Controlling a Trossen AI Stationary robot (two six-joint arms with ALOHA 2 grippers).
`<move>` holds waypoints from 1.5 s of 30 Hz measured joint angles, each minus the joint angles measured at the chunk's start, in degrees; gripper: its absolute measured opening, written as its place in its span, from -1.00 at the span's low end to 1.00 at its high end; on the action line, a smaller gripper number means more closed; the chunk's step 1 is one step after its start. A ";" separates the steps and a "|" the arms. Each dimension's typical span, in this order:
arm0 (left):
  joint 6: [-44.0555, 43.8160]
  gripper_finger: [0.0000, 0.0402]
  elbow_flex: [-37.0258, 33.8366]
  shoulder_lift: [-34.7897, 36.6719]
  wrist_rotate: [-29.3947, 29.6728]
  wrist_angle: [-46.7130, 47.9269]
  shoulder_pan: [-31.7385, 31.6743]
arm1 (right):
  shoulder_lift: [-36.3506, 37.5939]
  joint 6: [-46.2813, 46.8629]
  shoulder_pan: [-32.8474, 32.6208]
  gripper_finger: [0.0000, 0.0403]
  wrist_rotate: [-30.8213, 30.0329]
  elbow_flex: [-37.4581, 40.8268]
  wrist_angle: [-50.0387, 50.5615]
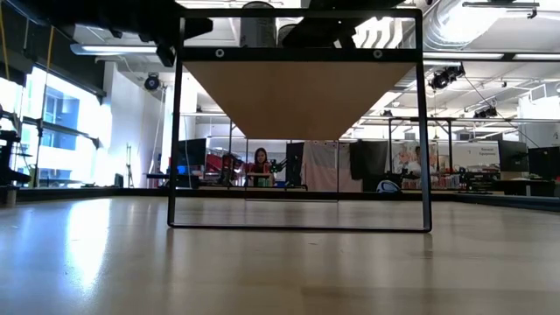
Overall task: Place canned beverage on shelf
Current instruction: Put the right white blue soda can on the shelf
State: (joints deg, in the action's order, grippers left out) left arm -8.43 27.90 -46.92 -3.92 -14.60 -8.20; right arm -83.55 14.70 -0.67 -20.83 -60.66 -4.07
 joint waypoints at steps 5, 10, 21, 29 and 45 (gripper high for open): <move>2.64 -1.00 0.00 -0.13 0.04 0.19 -2.99 | 0.01 0.52 -0.17 -1.00 0.57 0.00 -0.11; 4.13 -1.00 0.00 -1.62 -2.88 0.34 -6.41 | -0.08 1.56 0.07 -1.00 1.83 0.00 -0.14; 3.51 -1.00 0.02 -8.46 -7.97 -6.50 -8.29 | -1.92 1.99 0.31 -1.00 3.29 0.02 -3.98; 2.57 -1.00 0.04 -12.33 -8.48 -7.48 -8.30 | -2.36 2.97 0.31 -1.00 3.03 0.02 -3.94; 1.06 -1.00 0.02 -14.05 -11.02 -11.84 -8.76 | -2.33 2.80 0.32 -1.00 1.96 0.02 -3.73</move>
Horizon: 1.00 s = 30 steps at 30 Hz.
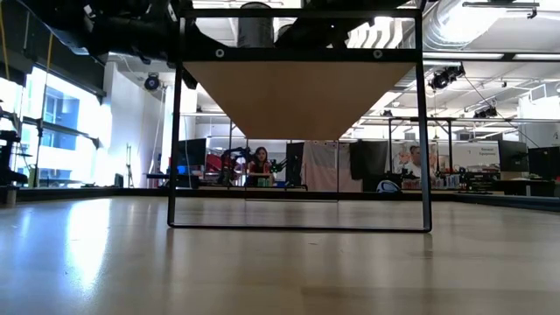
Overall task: Place canned beverage on shelf
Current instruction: Put the right white blue soda can on the shelf, then put the white blue soda can on the shelf aligned with the other white blue soda can
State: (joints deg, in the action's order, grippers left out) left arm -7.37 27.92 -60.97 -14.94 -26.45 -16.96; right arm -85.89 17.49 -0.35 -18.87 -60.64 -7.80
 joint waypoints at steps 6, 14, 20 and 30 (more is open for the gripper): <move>-0.97 -1.00 0.02 4.57 0.22 3.51 -0.34 | 0.21 -1.05 -0.01 -1.00 0.32 0.00 0.37; -1.68 -1.00 0.02 11.71 0.20 7.95 -0.34 | 4.85 -2.55 -0.01 -1.00 -0.04 0.00 7.30; -7.32 -1.00 0.02 16.94 0.20 7.76 0.70 | 9.21 -3.17 -0.15 -1.00 -0.09 0.00 10.72; -7.30 -1.00 8.36 20.38 4.27 23.38 12.47 | 10.88 -3.55 -0.45 -1.00 -0.07 -0.02 11.77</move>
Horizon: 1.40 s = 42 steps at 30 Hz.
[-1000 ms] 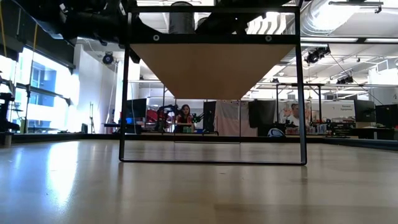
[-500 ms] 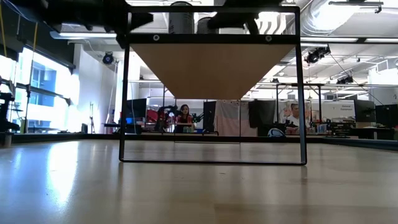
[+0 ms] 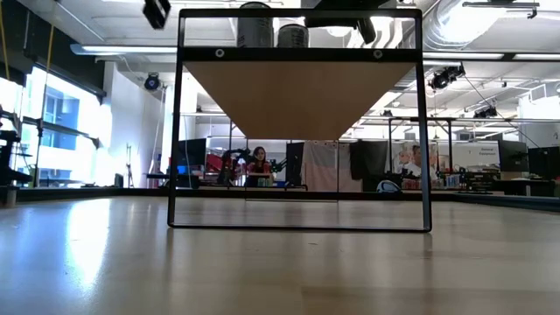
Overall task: Place canned beverage on shelf
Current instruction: Put the white blue soda can on the shelf aligned with the other white blue soda can
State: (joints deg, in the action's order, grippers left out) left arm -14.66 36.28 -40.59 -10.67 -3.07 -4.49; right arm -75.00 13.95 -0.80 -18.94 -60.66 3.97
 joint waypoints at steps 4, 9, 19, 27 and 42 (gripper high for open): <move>1.87 -1.00 9.35 -1.29 3.36 15.07 7.08 | 0.00 0.07 0.00 -1.00 0.00 0.00 0.11; -3.38 -0.98 21.30 -3.38 6.46 29.32 16.16 | 0.00 0.10 0.00 -1.00 -1.48 0.00 0.25; -21.79 -0.69 31.75 -10.59 9.91 40.84 39.80 | 1.69 4.00 -1.53 -1.00 -1.36 0.00 0.07; -33.61 -0.43 31.75 -18.92 12.39 53.37 56.08 | 5.67 5.38 -8.41 -1.00 -3.54 0.00 1.71; -33.06 0.11 31.73 -22.33 12.13 60.17 57.29 | 5.99 7.43 -11.28 -1.00 -7.89 0.00 6.78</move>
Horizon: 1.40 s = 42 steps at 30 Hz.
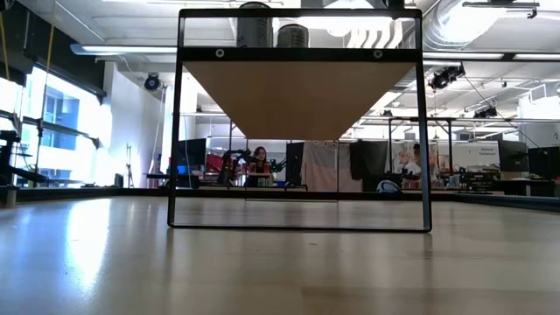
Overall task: Place canned beverage on shelf
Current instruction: Put the white blue soda can on the shelf aligned with the other white blue soda can
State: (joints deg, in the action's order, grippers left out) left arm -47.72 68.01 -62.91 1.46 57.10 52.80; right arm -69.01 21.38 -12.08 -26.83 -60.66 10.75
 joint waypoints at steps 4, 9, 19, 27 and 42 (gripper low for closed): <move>2.27 0.11 0.00 -0.20 2.11 -0.10 -0.01 | 0.00 -1.95 0.00 -1.00 0.31 0.01 0.78; 6.79 0.11 -0.02 -1.03 4.75 -0.52 -1.42 | 0.00 -2.39 0.00 -1.00 1.38 0.02 2.98; 6.90 0.56 2.99 -6.15 -3.53 1.24 -7.62 | -0.02 -2.38 0.00 -1.00 3.37 0.00 7.09; 13.48 0.96 11.87 -13.61 -6.34 19.31 -8.56 | -0.02 -3.45 0.00 -1.00 3.26 0.02 7.12; -1.13 0.95 8.29 -13.95 -5.21 19.50 -4.82 | -0.02 -3.73 0.02 -1.00 3.04 0.00 7.27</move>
State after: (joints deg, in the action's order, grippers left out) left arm -48.85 76.30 -76.86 -3.75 76.60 47.97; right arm -69.04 17.65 -12.05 -23.79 -60.66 18.02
